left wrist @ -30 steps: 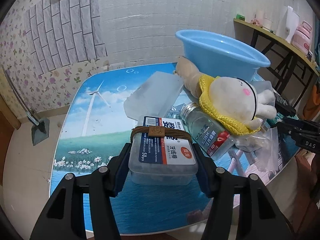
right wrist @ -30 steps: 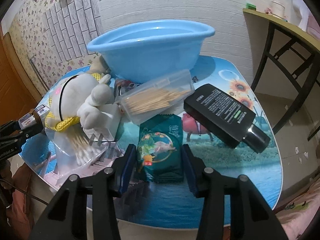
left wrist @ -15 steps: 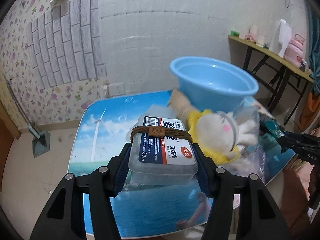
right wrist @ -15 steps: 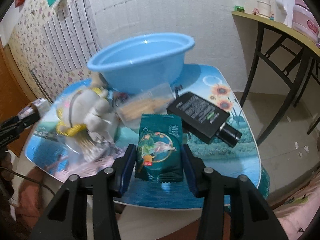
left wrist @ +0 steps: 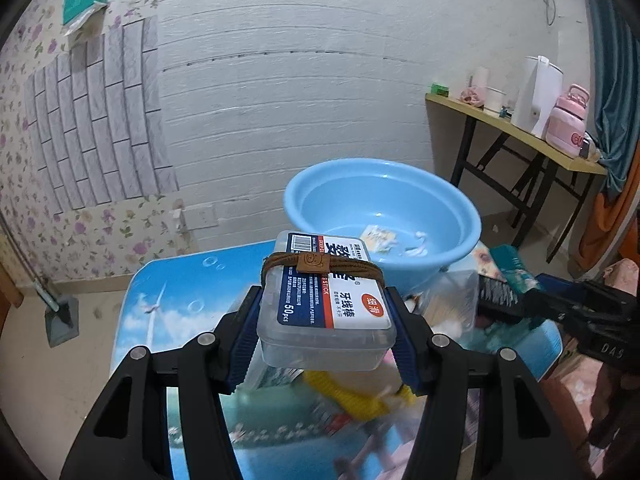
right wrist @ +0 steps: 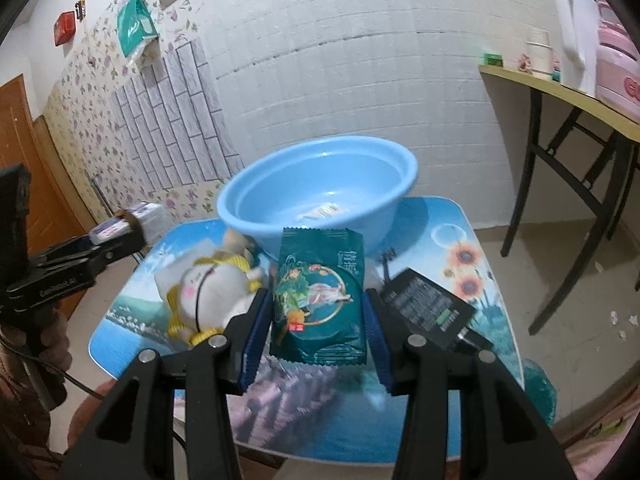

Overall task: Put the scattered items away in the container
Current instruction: 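Carry the box and packet over the blue basin and open both tools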

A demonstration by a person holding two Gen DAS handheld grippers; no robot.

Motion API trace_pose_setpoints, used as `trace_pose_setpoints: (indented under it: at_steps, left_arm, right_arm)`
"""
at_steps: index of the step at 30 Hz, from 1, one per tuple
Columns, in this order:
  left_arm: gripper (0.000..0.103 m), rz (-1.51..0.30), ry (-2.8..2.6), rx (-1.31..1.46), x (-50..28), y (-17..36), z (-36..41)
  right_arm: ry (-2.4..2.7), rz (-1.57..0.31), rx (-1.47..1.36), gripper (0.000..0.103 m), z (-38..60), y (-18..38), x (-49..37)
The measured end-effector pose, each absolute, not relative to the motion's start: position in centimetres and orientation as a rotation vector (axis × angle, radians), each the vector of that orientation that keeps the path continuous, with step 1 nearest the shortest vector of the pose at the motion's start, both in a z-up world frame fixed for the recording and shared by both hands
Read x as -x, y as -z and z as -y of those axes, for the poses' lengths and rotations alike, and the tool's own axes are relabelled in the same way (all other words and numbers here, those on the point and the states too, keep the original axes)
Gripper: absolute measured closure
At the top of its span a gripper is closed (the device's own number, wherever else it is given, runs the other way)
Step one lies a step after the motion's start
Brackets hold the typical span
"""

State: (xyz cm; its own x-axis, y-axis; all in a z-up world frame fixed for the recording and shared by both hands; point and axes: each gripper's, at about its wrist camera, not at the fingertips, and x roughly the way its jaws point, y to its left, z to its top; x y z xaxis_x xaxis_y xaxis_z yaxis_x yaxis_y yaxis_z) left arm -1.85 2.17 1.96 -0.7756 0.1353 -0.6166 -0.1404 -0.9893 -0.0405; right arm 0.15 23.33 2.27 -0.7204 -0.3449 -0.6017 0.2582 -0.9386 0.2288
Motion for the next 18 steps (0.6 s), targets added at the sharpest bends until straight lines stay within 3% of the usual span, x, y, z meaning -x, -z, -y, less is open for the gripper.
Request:
trace_pose_setpoints:
  at_steps: [18]
  left_arm:
    - [0.045,-0.098,-2.728,1.01,9.2,-1.3,-7.6]
  right_arm:
    - [2.608,0.181,-0.839,0.058,-22.1,-3.7,6.6]
